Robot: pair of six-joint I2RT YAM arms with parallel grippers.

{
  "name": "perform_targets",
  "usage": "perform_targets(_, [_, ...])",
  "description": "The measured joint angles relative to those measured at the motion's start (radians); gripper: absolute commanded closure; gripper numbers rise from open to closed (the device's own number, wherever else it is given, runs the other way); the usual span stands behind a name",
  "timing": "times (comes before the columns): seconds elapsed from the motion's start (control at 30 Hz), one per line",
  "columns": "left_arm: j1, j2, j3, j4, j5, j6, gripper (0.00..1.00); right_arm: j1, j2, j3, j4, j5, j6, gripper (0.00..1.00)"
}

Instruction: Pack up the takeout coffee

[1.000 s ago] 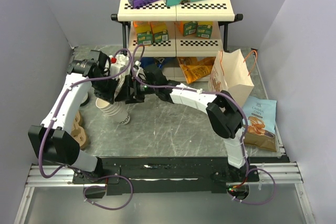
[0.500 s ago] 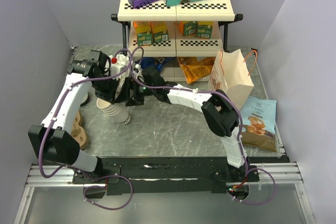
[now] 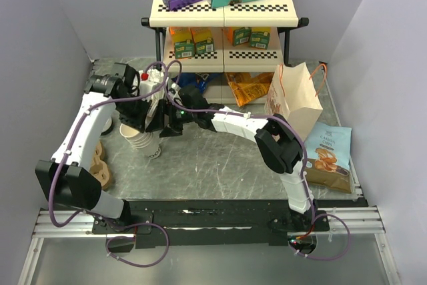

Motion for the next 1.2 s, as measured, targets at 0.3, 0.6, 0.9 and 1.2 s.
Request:
perform_targets(0.3, [-0.004,-0.012,0.035,-0.029,0.0,0.024,0.99,-0.004,-0.001,0.0,-0.057,0.039,-0.011,0.17])
perform_targets(0.6, [-0.009,-0.026,0.154,-0.059,-0.052,0.05,0.99,-0.007,-0.005,-0.002,-0.04,0.041,-0.071,0.16])
perform_targets(0.9, [-0.024,-0.093,0.201,-0.056,-0.101,0.052,0.99,-0.02,-0.006,-0.002,-0.041,0.021,-0.142,0.15])
perform_targets(1.2, [-0.026,-0.155,0.224,-0.059,-0.176,0.068,0.99,-0.027,-0.027,-0.021,-0.002,-0.026,-0.188,0.12])
